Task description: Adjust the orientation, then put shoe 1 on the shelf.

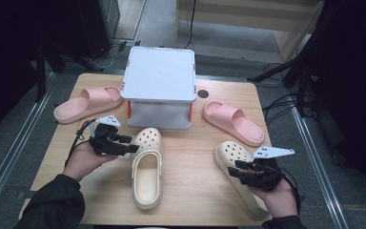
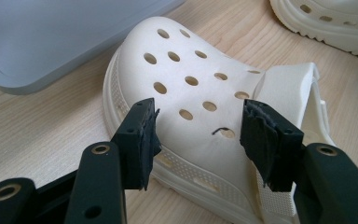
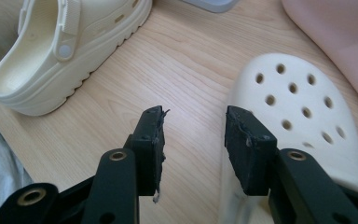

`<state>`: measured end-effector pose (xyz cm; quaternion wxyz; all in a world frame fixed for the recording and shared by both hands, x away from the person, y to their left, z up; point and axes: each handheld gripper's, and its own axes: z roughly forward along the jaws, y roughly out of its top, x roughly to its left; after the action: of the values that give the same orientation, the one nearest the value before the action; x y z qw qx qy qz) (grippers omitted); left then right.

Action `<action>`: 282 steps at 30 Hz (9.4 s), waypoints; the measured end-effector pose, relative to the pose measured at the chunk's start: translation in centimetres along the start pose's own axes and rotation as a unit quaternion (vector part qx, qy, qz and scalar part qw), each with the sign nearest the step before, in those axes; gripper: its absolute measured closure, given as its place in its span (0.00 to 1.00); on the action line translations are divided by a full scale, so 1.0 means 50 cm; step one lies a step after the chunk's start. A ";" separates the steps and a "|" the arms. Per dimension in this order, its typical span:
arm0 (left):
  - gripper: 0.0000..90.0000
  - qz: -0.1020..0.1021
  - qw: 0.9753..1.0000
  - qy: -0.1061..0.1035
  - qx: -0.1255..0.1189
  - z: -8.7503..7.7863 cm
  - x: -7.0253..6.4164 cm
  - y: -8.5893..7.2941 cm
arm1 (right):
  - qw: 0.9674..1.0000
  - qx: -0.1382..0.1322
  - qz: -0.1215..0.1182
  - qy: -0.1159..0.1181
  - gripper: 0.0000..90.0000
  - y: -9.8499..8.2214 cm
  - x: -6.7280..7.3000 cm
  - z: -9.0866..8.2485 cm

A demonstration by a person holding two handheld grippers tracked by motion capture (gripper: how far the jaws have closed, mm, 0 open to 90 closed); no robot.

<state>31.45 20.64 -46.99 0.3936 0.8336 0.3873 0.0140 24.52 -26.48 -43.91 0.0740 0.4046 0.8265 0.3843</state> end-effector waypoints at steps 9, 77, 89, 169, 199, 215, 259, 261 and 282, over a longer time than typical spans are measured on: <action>0.50 -0.001 1.000 0.006 0.000 -0.004 0.003 -0.002 | 1.000 0.005 0.010 -0.017 0.65 -0.019 -0.017 -0.043; 0.53 -0.003 1.000 0.015 -0.015 -0.014 0.007 -0.008 | 0.998 0.061 0.005 -0.027 0.85 0.147 0.098 0.239; 0.53 -0.002 1.000 0.013 -0.014 -0.013 0.007 -0.009 | 0.997 0.073 -0.009 -0.026 0.86 0.156 0.125 0.268; 0.52 0.009 1.000 0.016 -0.006 -0.007 0.004 -0.011 | 0.997 0.042 -0.044 0.037 0.87 0.112 0.193 0.302; 0.56 -0.004 1.000 0.013 -0.014 -0.019 0.014 -0.003 | 0.998 -0.002 -0.032 0.058 0.57 0.106 0.197 0.239; 0.91 0.028 0.999 -0.013 -0.036 -0.040 -0.002 0.045 | 0.998 0.007 -0.037 0.056 0.49 0.096 0.242 0.254; 0.97 0.054 0.996 0.056 -0.035 -0.020 0.096 0.302 | 0.999 -0.006 0.033 0.006 0.35 0.115 0.262 0.336; 0.97 0.052 0.996 0.058 -0.033 -0.017 0.100 0.301 | 1.000 -0.006 0.030 -0.006 0.35 0.118 0.268 0.340; 0.99 0.058 0.997 0.052 -0.029 -0.017 0.099 0.299 | 0.998 0.002 0.012 -0.069 0.53 0.123 0.280 0.369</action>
<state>44.11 18.59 -37.84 0.3952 0.8411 0.3578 0.0912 27.00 -3.37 -49.78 0.1248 0.4404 0.8152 0.3547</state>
